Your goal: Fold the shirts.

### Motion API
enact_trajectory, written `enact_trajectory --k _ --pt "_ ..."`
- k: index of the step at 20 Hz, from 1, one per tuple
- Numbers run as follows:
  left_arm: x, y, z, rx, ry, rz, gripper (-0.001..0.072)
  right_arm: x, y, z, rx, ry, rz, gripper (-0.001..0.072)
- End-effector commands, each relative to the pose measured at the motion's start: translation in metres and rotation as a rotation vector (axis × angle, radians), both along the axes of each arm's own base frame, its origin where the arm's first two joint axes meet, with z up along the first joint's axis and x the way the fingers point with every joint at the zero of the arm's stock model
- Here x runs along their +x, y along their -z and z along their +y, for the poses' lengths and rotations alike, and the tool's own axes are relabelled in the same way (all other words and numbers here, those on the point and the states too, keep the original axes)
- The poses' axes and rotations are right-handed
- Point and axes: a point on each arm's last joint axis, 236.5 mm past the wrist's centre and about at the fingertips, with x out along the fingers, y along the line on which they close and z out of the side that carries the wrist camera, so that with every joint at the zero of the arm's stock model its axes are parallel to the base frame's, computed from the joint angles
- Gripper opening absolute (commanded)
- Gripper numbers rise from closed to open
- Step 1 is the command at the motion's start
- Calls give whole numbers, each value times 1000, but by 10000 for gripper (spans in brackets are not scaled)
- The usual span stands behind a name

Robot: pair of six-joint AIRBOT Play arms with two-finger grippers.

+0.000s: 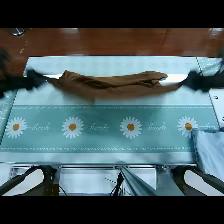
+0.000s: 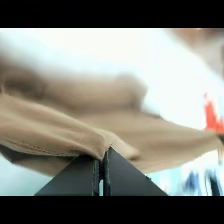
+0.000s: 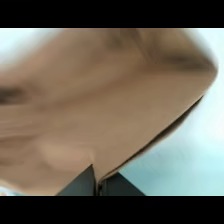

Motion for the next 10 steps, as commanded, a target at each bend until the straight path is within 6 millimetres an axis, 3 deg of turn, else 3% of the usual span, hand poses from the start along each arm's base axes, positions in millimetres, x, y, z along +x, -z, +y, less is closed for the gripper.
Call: enact_trajectory --k 1,2,3,5,7,10 --pt "-22 -215 0 60 -108 -515 19 -11 -197 9 -131 -28 -447 23" --pt "-41 -257 0 143 -150 -615 19 -28 -244 13 -176 -24 -560 23" --pt "-62 -287 0 227 -187 -682 19 -52 -287 19 -224 -20 -668 24" --pt "-112 -322 -5 357 -243 -743 19 -108 -340 39 -299 -43 -822 24" --pt "-161 -340 -8 510 -308 -823 19 -163 -370 46 -386 -4 -935 24" --pt "-229 -346 15 718 -505 -839 19 -227 -381 38 -521 101 -986 24"
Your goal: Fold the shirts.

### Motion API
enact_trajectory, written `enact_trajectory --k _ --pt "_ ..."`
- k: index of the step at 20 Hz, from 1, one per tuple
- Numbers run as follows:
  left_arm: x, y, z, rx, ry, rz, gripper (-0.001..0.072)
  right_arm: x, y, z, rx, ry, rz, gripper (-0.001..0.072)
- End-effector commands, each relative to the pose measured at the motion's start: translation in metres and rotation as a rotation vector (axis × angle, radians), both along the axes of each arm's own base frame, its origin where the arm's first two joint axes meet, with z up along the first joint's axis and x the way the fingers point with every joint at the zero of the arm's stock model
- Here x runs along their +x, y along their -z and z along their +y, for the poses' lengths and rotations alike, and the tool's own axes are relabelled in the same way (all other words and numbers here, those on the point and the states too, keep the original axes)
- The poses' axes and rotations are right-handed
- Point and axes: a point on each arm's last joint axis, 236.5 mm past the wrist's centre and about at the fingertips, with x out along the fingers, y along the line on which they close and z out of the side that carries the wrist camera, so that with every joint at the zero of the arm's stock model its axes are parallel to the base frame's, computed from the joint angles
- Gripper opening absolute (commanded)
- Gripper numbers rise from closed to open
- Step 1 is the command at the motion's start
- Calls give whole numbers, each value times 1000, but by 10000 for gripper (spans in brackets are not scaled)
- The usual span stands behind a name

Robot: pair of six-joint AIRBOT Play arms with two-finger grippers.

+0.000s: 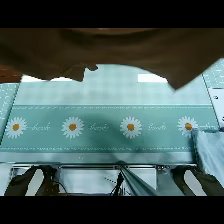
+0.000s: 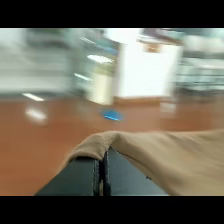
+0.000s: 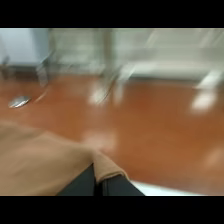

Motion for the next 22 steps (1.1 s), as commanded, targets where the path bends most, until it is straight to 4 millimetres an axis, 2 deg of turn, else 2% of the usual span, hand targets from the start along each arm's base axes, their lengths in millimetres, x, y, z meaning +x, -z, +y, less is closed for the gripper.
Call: enact_trajectory --k 1,3,5,6,8,9,11,13,15,17,20,22 --pt "-84 -17 28 138 -299 -95 19 -85 -24 -1 -88 135 -125 24" --pt "-116 -16 37 185 -392 -122 19 -109 -16 2 -90 154 -112 24" --pt "-131 -14 42 207 -429 -138 19 -121 0 7 -85 147 -51 24" --pt "-132 -11 45 211 -431 -132 19 -123 9 6 -90 152 -17 24" --pt "-119 3 55 197 -421 -82 19 -123 28 -8 -101 209 67 24" --pt "-103 18 61 203 -416 -30 20 -121 39 -16 -101 240 114 24" --pt "-59 67 70 168 -389 126 20 -109 65 -21 -83 239 217 24" --pt "-10 126 58 97 -282 292 20 -83 103 -17 -46 172 348 24" --pt "38 173 42 20 -166 393 20 -42 145 -23 -7 136 433 24" --pt "83 208 38 -59 -111 463 20 9 191 -37 68 135 485 24" --pt "151 269 42 -97 -91 588 20 83 271 -37 191 70 603 24" --pt "197 318 39 -120 -98 658 19 136 309 -43 223 89 641 24"
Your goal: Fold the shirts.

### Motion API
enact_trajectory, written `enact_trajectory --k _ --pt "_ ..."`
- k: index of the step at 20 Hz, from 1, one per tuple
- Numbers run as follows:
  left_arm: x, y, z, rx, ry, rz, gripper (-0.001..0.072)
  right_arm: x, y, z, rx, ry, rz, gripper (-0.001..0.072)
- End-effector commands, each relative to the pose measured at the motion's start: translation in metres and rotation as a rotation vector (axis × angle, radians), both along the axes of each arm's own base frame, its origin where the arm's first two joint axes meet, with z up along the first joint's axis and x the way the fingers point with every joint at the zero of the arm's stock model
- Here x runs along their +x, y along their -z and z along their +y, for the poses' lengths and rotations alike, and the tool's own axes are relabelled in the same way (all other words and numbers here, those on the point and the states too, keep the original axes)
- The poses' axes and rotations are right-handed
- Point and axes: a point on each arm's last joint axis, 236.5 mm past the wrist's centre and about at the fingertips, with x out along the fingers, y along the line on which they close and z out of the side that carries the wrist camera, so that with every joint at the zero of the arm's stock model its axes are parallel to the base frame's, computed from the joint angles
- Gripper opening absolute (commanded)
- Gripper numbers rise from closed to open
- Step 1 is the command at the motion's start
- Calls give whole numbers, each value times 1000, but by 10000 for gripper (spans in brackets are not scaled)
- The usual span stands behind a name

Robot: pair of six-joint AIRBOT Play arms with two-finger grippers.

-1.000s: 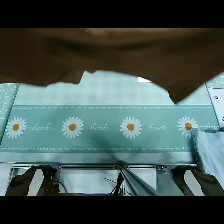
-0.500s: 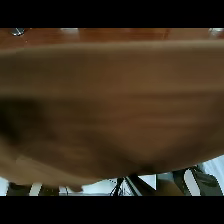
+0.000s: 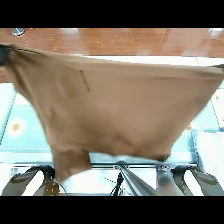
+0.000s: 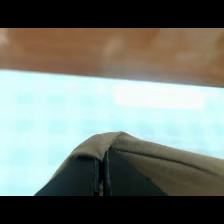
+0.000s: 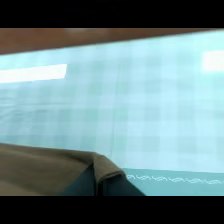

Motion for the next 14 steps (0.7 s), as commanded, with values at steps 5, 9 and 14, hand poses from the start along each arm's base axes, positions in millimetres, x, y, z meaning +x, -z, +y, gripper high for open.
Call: enact_trajectory --k 5,9,14 --pt "136 159 2 -175 -126 214 19 189 144 -5 228 64 151 24" --pt "154 205 -3 -183 -114 307 19 251 185 -11 302 87 218 24" --pt "149 238 -11 -246 -122 414 20 270 222 -6 363 86 330 24"
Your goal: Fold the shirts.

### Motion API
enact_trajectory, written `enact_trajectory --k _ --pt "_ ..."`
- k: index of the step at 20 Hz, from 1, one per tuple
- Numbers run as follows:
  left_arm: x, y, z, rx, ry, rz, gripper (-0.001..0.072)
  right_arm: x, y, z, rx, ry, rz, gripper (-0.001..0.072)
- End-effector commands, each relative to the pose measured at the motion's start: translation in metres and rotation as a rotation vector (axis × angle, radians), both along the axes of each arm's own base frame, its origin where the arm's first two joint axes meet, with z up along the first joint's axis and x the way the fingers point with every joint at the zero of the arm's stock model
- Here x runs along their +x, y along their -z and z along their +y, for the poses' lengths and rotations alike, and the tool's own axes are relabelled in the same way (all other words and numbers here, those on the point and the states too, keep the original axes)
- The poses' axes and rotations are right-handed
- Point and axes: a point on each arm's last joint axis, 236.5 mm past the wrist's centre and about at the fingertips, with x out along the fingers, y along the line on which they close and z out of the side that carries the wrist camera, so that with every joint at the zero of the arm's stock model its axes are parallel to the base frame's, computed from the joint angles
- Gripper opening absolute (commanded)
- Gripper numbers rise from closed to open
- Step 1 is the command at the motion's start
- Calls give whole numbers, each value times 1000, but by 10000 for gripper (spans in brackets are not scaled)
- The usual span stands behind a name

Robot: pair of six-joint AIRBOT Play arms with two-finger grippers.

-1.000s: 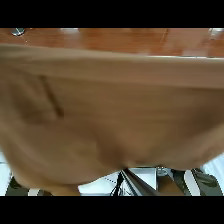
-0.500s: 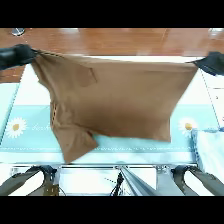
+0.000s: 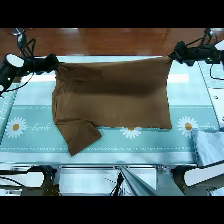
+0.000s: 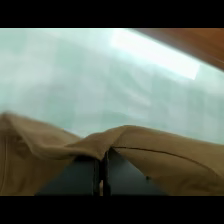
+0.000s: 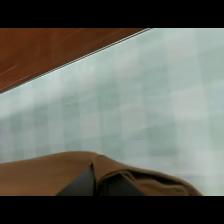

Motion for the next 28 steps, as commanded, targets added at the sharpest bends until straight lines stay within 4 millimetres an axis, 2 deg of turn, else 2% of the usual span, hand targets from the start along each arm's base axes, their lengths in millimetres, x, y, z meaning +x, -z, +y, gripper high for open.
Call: enact_trajectory --k 1,4,7,10,12,14,16,22,27,28 --pt "-2 19 -3 -16 16 53 20 10 31 5 55 -3 83 24" --pt "-14 19 2 -21 63 107 21 0 37 7 51 -36 121 24" --pt "-40 25 7 -29 154 204 21 -28 47 5 43 -123 212 25" --pt "-74 57 4 -33 216 353 21 -74 86 -12 -98 -211 396 24" --pt "-87 79 -3 -51 228 415 21 -88 103 -14 -113 -214 456 25" --pt "-95 96 -10 -63 244 461 21 -95 113 -13 -99 -204 484 25" --pt "-96 103 -16 -65 257 476 21 -100 118 -12 -93 -205 502 25" --pt "-100 103 -18 -72 268 492 21 -104 120 -11 -92 -214 516 25" --pt "-122 102 -12 -113 292 572 26 -111 120 -9 -84 -235 541 25" --pt "-127 102 -12 -121 301 590 160 -113 120 -8 -82 -234 549 55"
